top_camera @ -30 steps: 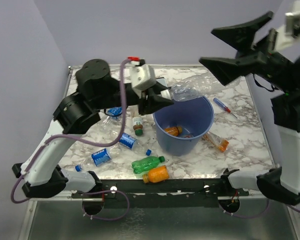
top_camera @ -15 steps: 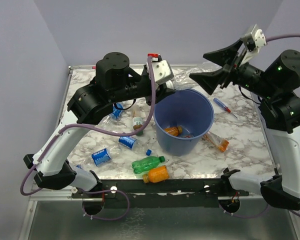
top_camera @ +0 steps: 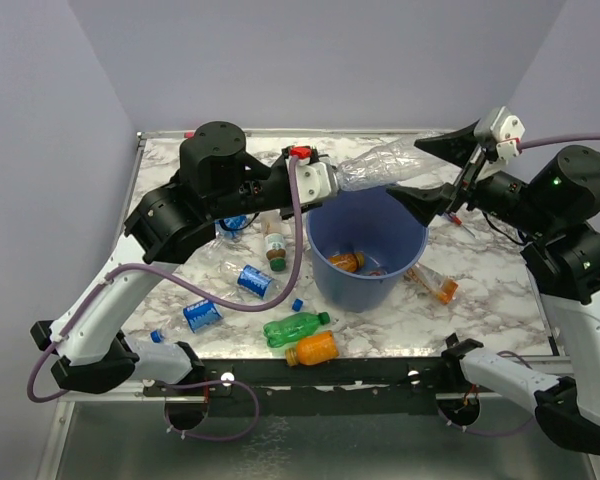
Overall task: Put the plastic bottles in the bin
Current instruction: Place the plastic bottle in the trash bin.
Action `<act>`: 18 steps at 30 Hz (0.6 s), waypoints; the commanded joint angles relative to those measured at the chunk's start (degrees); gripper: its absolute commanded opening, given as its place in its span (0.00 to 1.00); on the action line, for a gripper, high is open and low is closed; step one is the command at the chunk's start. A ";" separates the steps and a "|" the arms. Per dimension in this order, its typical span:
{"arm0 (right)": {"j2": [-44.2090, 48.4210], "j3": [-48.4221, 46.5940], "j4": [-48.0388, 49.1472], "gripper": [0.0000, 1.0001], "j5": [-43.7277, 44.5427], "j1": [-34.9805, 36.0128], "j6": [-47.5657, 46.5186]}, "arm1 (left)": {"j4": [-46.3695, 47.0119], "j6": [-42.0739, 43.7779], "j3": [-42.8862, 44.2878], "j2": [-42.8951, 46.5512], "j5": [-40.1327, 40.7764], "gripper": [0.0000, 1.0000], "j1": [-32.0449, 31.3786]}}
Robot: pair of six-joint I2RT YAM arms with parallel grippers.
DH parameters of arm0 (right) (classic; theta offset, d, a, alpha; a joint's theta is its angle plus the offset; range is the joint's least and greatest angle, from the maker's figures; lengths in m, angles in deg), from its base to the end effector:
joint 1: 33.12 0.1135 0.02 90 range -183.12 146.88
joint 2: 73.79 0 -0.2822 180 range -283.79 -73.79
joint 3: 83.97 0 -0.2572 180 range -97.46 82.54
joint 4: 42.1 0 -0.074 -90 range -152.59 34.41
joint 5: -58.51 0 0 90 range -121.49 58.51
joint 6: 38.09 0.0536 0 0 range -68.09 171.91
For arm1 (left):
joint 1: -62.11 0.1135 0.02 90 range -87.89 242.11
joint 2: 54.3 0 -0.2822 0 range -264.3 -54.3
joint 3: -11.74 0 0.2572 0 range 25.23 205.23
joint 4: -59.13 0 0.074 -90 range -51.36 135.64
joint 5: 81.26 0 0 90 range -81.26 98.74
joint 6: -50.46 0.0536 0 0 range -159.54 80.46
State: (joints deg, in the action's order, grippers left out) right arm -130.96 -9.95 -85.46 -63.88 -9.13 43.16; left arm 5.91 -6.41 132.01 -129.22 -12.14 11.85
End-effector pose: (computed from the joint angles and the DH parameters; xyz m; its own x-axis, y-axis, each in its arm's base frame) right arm 0.1300 0.0893 0.5555 0.2121 -0.0462 -0.9762 -0.8076 0.5541 -0.2017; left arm 0.1453 -0.2046 0.5520 0.4427 0.2663 -0.8562 0.8385 0.2153 0.5005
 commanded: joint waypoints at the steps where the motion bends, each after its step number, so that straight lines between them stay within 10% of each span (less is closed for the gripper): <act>1: -0.36 0.93 -1.58 0.94 2.81 2.02 -4.59 | 1.93 -0.61 0.21 0.56 -8.57 0.00 -0.06; 18: -6.17 0.11 -7.49 0.88 28.88 20.77 -12.95 | 7.69 -13.03 3.58 -2.38 -18.32 0.00 -0.06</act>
State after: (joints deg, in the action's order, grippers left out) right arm -134.82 -9.79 -89.96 -44.62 9.71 33.28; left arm 6.92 -16.31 133.98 -133.87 -25.02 13.38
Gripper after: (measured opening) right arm 0.889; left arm 0.372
